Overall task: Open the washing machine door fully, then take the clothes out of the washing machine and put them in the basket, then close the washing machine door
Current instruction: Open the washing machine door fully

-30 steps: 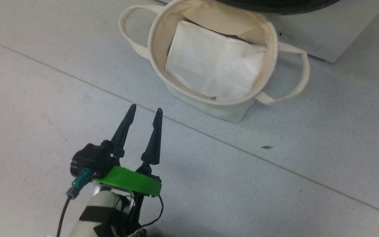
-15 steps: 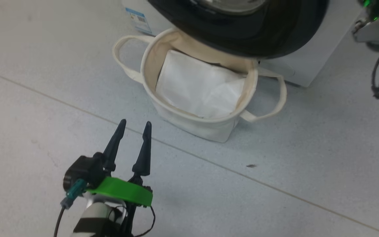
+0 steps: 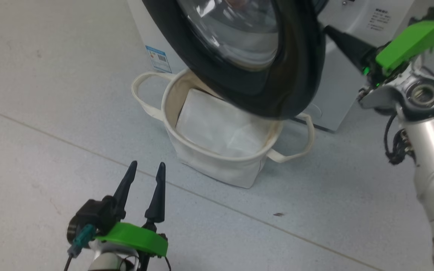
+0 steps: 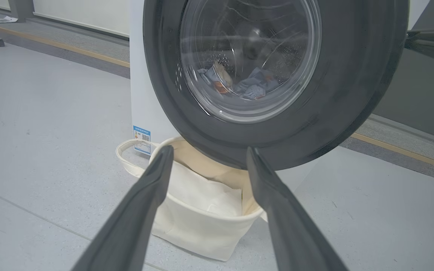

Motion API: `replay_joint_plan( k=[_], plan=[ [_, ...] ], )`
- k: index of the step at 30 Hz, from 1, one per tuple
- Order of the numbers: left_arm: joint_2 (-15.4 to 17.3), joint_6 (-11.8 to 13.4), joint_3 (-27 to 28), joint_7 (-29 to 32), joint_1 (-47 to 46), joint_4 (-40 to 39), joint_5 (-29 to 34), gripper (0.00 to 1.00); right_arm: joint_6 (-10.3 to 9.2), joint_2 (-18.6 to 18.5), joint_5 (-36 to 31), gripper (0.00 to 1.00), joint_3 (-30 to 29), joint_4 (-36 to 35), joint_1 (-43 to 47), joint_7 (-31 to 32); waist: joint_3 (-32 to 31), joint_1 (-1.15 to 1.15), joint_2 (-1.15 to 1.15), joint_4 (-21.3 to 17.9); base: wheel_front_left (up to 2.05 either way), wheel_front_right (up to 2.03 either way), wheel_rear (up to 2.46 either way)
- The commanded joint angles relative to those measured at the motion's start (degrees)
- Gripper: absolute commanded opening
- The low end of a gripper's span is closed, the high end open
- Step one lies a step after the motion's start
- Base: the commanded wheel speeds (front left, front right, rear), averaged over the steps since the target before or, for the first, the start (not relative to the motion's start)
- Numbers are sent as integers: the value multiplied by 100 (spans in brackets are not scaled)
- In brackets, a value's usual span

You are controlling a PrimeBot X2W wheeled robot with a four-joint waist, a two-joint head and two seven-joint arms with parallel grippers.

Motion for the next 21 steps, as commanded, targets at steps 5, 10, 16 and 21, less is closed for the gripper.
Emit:
replay_joint_plan(
  k=[5, 10, 16, 21],
  plan=[
    [81, -57, 294, -69, 96, -127, 156, 100, 1, 585, 143, 0, 518, -377, 443, 171, -243, 0, 0, -17, 0, 0, 0],
    [81, -95, 358, -69, 182, -103, 219, 100, 1, 696, 247, 0, 626, -487, 629, 92, -380, 0, 0, -49, 0, 0, 0],
    [81, -137, 389, -69, 206, -98, 230, 100, 1, 959, 326, 0, 933, -378, 670, -36, -433, 0, 0, -14, 0, 0, 0],
    [81, -141, 339, -69, 224, -64, 237, 100, 1, 1067, 452, 0, 1149, -287, 721, -143, -521, 0, 0, 165, 0, 0, 0]
  ],
)
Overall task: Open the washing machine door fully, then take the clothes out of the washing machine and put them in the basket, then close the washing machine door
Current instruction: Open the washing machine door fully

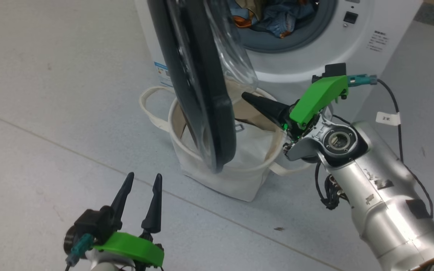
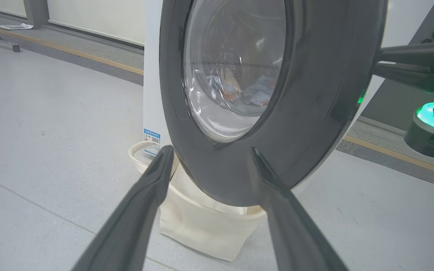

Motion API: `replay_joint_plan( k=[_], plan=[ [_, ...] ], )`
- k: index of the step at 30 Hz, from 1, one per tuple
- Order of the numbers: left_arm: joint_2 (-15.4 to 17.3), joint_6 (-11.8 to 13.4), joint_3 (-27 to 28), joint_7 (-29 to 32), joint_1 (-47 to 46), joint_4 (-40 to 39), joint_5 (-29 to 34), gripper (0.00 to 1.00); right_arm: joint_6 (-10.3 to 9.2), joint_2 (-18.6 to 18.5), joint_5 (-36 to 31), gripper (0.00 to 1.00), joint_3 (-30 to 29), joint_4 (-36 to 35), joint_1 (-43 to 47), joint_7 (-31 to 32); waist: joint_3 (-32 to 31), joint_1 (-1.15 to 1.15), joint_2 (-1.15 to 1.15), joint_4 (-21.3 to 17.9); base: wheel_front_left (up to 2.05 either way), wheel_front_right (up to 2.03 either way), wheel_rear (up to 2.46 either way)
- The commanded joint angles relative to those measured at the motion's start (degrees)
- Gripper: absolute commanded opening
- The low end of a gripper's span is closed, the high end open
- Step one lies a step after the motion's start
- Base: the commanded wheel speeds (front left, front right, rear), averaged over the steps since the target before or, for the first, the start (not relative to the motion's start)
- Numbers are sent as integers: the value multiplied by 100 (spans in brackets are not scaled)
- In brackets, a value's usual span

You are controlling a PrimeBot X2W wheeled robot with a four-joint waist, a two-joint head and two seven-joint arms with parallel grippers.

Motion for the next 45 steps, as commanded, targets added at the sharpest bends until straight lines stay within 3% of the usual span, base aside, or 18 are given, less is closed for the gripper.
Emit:
replay_joint_plan(
  k=[1, 10, 20, 21, 22, 23, 28, 32, 37, 39, 42, 45],
  plan=[
    [75, -12, 155, -69, -53, -143, 55, 100, 3, 154, 76, 0, 78, -153, -54, -64, -51, 0, 0, 91, 0, 0, 0],
    [75, 9, 145, -69, 53, -80, 78, 100, 3, 203, 413, 0, 413, -66, 105, -253, -318, 0, 0, 368, 0, 0, 0],
    [112, -10, 314, -69, 177, -86, 129, 100, 3, 207, 941, 0, 971, -316, 267, -671, -460, 0, 0, 306, 0, 0, 0],
    [118, -11, 341, -69, 176, -100, 127, 100, 3, 207, 929, 13, 971, -329, 268, -810, -457, 0, 0, 281, 0, 0, 0],
    [121, -13, 366, -69, 172, -115, 123, 100, 3, 207, 929, 96, 981, -357, 282, -895, -457, 0, 0, 255, 0, 0, 0],
    [126, -16, 397, -69, 169, -129, 113, 100, 3, 207, 974, 100, 961, -373, 317, -940, -468, 0, 0, 221, 0, 0, 0],
    [280, -57, 566, -69, 171, -150, 57, 100, 3, 25, 576, 100, 888, -513, 497, -1345, -564, 0, 0, -22, 0, 0, 0],
    [642, -95, 706, -69, 102, -136, 74, 100, 3, -481, -681, 100, 1327, -948, 724, -2478, -640, 0, 0, -351, 0, 0, 0],
    [1111, -123, 925, -34, 31, -175, 43, 100, 3, -1003, -1575, 100, 1595, -1299, 1158, -3868, -714, 0, 0, -849, 0, 0, 0],
    [1264, -138, 1023, 0, 3, -222, -28, 100, 3, -1189, -2000, 100, 1644, -1301, 1303, -4150, -715, 0, 0, -1050, 0, 0, 0],
    [1446, -159, 1174, 42, -27, -327, -182, 100, 3, -1296, -2471, 100, 1429, -1340, 1597, -4284, -706, 0, 0, -1326, 0, 0, 0],
    [1597, -175, 1322, 80, -22, -442, -344, 100, 3, -1286, -3075, 100, 819, -1531, 1938, -4301, -689, 0, 0, -1592, 0, 0, 0]
  ],
)
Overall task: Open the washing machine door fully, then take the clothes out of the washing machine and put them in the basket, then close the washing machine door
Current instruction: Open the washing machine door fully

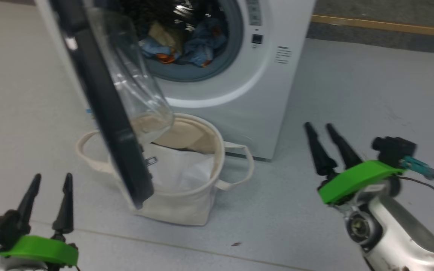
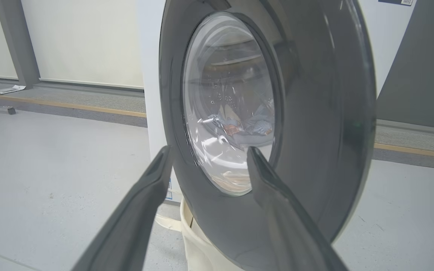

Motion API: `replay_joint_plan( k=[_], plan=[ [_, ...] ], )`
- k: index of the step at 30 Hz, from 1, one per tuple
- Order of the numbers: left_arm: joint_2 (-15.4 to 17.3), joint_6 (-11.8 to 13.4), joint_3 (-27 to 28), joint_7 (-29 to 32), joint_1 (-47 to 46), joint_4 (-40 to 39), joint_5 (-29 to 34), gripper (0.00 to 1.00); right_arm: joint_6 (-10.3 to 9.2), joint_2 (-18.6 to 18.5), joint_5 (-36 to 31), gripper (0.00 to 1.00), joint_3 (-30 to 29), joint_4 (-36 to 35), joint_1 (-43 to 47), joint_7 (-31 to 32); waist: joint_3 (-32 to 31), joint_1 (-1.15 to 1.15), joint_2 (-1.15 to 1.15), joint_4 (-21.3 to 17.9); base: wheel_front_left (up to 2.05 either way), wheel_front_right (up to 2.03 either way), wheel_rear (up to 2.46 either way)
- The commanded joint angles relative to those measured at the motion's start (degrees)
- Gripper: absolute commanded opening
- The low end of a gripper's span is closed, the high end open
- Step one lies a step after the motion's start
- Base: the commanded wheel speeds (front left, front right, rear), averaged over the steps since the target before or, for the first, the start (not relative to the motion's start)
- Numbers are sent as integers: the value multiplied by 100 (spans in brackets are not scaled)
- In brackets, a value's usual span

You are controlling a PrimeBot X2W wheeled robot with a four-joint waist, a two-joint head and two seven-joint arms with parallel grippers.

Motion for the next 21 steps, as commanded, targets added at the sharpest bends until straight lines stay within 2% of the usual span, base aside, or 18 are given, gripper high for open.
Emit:
replay_joint_plan(
  k=[1, 4, 9, 21],
  plan=[
    [271, -17, 312, 32, -276, -251, -86, 100, 6, 18, -458, 100, -360, -309, 142, -69, 10, 0, 0, -329, 0, 0, 0],
    [392, -26, 410, 102, -234, -321, -201, 100, 6, 154, -1207, 100, -1028, -578, 599, -70, 18, 0, 0, -522, 0, 0, 0],
    [526, -39, 517, 190, -142, -397, -379, 100, 6, 308, -2151, 100, -1705, -906, 1210, -71, -10, 0, 0, -713, 0, 0, 0],
    [662, -74, 408, 317, 102, -384, -670, 100, 6, 508, -2852, 100, -2234, -1057, 1710, -72, -191, 0, 0, -788, 0, 0, 0]
  ],
)
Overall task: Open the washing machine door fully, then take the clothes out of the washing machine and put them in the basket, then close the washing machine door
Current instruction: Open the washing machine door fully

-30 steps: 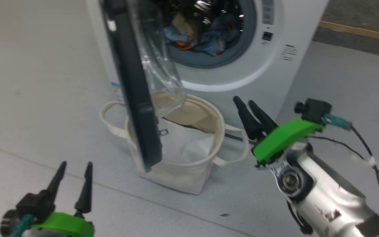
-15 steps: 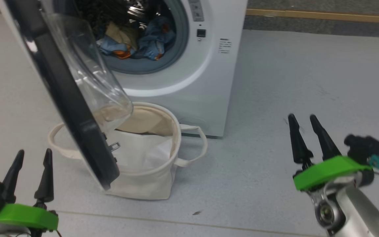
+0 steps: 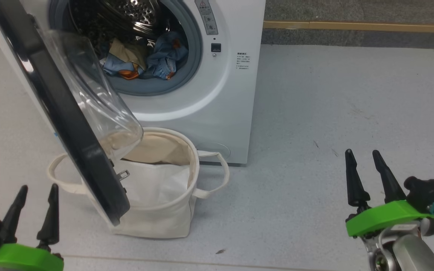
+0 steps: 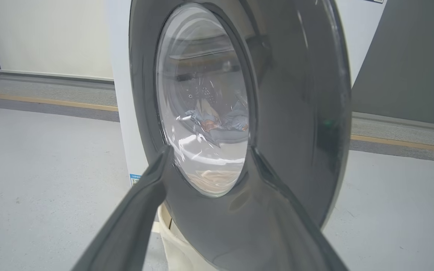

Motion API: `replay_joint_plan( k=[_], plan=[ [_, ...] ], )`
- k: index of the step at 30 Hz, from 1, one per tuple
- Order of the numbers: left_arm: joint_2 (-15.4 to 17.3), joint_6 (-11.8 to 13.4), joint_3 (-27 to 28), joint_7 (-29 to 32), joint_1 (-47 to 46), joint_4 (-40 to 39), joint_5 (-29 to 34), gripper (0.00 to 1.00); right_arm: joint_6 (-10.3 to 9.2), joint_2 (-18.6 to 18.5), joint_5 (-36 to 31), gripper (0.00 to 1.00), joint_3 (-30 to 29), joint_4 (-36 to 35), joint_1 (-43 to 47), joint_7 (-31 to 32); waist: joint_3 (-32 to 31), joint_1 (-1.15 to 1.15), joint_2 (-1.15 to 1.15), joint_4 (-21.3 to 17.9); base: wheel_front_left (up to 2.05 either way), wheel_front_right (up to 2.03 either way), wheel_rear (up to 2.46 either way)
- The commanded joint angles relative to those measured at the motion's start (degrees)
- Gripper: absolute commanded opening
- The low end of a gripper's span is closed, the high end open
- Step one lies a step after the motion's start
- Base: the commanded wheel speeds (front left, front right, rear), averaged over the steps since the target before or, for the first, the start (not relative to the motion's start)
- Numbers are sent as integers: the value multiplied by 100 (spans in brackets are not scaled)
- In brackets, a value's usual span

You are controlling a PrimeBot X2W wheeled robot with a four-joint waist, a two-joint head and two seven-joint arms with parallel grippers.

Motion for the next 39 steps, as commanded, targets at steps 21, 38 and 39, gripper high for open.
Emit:
replay_joint_plan(
  k=[21, 38, 39],
  plan=[
    [542, -36, -275, -120, -366, 242, -538, 100, 6, 288, -619, 100, -502, -71, 373, -71, -183, 0, 0, 9, 0, 0, 0],
    [589, 4, -343, -63, -609, 468, -726, 100, 6, 285, -628, 100, -445, 30, 256, -71, -150, 0, 0, 55, 0, 0, 0],
    [583, 17, -337, -47, -619, 482, -745, 100, 6, 287, -628, 100, -442, 34, 257, -71, -150, 0, 0, 60, 0, 0, 0]
  ],
)
